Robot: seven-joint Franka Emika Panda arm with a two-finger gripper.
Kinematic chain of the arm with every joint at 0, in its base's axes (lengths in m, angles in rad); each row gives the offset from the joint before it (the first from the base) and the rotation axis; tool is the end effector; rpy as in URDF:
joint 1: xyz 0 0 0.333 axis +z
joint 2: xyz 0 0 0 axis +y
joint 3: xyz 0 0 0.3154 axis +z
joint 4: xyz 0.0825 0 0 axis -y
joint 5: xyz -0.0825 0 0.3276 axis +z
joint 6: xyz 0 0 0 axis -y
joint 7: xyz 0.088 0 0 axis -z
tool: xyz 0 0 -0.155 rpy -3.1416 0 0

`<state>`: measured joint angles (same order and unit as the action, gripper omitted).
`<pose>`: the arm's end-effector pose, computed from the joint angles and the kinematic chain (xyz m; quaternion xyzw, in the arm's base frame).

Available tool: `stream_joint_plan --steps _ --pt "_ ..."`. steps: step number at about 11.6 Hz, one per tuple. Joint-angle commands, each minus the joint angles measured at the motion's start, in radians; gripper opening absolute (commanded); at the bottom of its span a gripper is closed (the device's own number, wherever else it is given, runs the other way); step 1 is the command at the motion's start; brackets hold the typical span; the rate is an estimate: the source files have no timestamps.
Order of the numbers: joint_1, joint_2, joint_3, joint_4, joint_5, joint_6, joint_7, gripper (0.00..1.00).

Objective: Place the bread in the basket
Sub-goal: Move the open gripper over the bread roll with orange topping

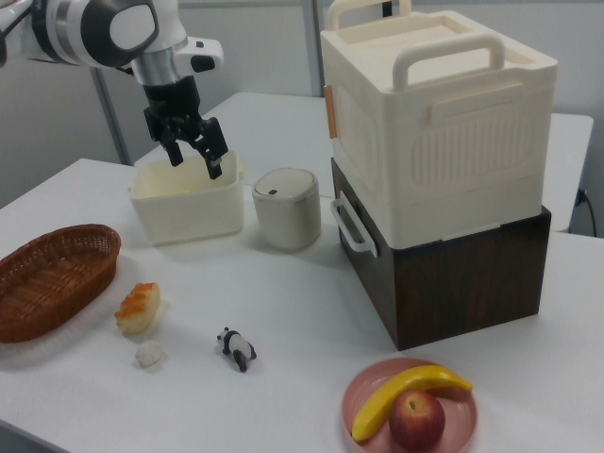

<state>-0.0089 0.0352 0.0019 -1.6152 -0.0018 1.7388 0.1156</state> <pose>0.5280 -0.0040 0.5549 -0.9972 0.0611 -0.0442 0.0015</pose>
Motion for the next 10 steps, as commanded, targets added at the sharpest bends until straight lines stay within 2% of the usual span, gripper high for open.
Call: stream_joint_plan --steps 1,5,10 --pt "0.007 -0.011 -0.011 0.015 0.026 -0.031 0.001 1.0" --pt "-0.003 0.011 -0.014 0.057 0.031 -0.036 -0.02 1.0" --pt "0.006 0.022 -0.011 0.051 0.052 -0.035 -0.022 1.0"
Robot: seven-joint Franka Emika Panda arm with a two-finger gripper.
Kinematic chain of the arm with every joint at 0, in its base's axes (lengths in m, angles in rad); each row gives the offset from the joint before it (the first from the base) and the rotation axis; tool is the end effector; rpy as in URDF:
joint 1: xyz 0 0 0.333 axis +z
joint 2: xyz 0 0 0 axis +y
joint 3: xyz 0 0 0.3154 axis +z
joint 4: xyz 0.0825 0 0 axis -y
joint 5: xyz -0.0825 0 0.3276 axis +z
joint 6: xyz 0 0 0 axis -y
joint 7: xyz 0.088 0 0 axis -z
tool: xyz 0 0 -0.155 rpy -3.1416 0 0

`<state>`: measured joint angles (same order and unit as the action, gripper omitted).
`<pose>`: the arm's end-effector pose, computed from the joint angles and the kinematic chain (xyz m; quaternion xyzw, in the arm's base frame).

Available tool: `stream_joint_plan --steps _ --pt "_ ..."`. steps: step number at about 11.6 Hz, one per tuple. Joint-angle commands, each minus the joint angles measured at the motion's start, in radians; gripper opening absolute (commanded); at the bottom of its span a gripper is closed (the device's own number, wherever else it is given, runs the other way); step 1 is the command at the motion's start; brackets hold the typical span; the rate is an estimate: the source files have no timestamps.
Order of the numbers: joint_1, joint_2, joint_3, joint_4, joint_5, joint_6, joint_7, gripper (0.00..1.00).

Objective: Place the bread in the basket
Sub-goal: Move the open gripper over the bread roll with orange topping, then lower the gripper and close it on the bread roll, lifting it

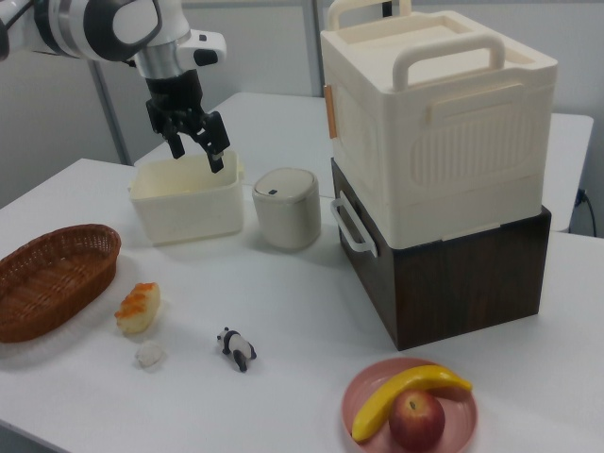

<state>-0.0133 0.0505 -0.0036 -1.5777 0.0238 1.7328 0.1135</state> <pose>0.5338 -0.0057 0.5625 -0.9964 0.0664 -0.0516 0.0142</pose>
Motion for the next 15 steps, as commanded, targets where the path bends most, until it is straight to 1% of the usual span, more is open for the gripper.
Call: stream_joint_plan --steps 1,2,4,5,6,7,9,10,11,13,15 --pt "0.016 0.011 0.005 0.008 0.027 -0.03 -0.021 1.0" --pt "0.038 0.029 0.01 -0.002 0.027 -0.03 -0.031 1.0" --pt "0.114 0.07 0.013 -0.039 0.007 -0.026 -0.069 1.0" --pt "0.134 0.056 0.026 -0.123 0.004 0.002 -0.072 1.0" --pt "0.134 0.008 0.066 -0.23 -0.01 0.087 -0.071 1.0" --pt "0.136 -0.042 0.085 -0.361 -0.025 0.219 -0.066 1.0" --pt "0.163 -0.076 0.091 -0.482 -0.027 0.345 -0.063 1.0" --pt "0.167 -0.077 0.091 -0.505 -0.027 0.352 -0.069 1.0" --pt "0.192 -0.077 0.089 -0.537 -0.03 0.356 -0.08 1.0" --pt "0.203 -0.067 0.091 -0.577 -0.054 0.361 -0.133 1.0" --pt "0.231 -0.035 0.089 -0.591 -0.061 0.367 -0.19 1.0"
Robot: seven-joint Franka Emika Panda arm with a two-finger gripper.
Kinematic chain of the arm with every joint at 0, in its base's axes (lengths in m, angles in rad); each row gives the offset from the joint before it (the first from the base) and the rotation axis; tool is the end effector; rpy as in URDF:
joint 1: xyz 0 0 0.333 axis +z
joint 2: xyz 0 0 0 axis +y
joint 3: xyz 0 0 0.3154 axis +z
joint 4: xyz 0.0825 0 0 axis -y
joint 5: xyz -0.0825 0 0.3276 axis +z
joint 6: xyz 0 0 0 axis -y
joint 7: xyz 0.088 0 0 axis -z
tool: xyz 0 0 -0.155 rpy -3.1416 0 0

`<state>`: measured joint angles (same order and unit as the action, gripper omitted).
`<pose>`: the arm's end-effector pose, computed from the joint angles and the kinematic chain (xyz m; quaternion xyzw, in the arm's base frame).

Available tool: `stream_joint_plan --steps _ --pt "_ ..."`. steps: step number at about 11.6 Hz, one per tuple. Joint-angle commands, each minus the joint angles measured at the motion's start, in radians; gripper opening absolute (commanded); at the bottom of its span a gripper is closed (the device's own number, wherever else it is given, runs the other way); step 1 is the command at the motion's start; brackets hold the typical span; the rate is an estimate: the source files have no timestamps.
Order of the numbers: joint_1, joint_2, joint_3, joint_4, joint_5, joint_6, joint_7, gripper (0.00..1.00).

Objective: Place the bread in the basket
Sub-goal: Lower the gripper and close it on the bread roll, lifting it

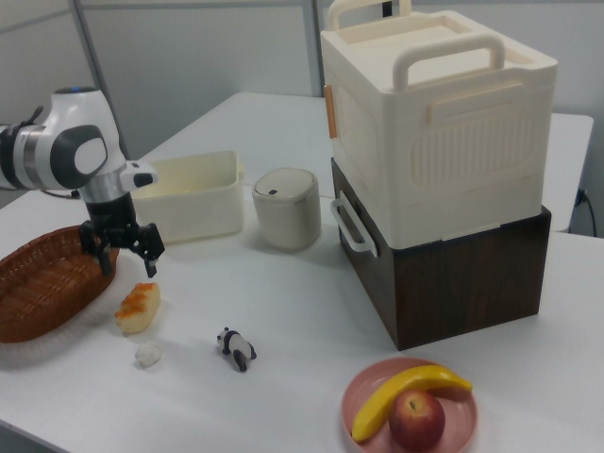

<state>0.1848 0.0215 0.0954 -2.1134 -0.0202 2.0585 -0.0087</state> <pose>0.4677 0.1325 0.3799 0.9881 0.1489 -0.0367 0.0128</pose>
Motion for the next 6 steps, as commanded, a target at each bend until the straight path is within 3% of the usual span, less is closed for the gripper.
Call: stream_joint_plan --steps 1,6 --pt "0.039 0.026 -0.01 -0.056 -0.023 0.061 -0.071 1.0" --pt "0.071 0.115 -0.011 -0.048 -0.069 0.114 -0.063 1.0"
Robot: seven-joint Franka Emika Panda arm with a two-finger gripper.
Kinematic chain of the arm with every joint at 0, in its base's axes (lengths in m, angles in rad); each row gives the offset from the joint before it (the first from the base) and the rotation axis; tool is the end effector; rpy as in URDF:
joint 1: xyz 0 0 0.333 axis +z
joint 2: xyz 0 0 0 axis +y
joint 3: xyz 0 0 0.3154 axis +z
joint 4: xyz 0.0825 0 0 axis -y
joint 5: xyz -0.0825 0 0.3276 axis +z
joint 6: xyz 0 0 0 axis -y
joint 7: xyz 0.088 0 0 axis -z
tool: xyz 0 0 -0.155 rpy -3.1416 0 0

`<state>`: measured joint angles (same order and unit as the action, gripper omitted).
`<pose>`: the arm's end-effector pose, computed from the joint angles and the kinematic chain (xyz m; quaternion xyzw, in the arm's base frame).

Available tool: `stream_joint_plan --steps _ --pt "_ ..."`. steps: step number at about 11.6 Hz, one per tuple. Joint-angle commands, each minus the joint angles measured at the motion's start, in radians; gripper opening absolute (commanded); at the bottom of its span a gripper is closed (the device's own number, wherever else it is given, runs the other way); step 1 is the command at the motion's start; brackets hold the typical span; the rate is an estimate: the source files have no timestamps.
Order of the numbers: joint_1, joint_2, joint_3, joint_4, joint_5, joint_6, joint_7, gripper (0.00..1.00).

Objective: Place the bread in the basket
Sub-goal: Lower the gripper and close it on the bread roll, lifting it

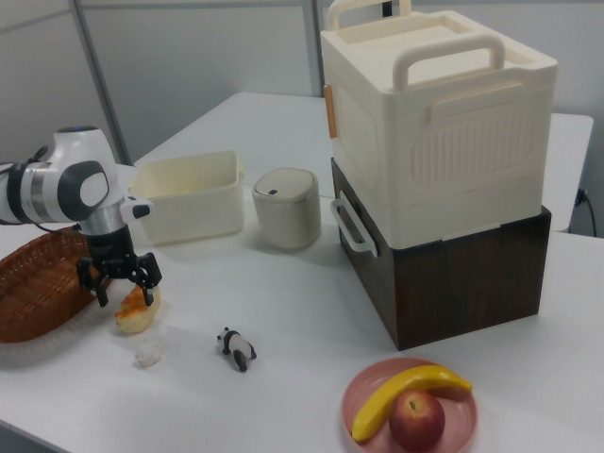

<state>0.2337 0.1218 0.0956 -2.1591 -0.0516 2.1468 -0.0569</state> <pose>0.4641 0.1539 0.3200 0.9760 0.2066 -0.0640 0.0238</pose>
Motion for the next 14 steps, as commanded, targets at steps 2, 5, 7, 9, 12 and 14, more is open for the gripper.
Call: stream_joint_plan --steps 2,5,7,9,12,14 --pt "0.022 0.028 -0.011 0.001 -0.042 0.041 -0.014 1.0" --pt "0.022 0.036 -0.013 0.013 -0.076 0.042 -0.012 0.28" --pt "0.022 0.035 -0.013 0.018 -0.076 0.041 -0.011 0.12" --pt "0.015 0.03 -0.013 0.048 -0.076 0.041 -0.009 0.07" --pt "0.0 -0.043 -0.013 0.065 -0.076 0.036 0.066 0.07" --pt "-0.02 -0.118 -0.017 0.074 -0.065 0.025 0.097 0.07"
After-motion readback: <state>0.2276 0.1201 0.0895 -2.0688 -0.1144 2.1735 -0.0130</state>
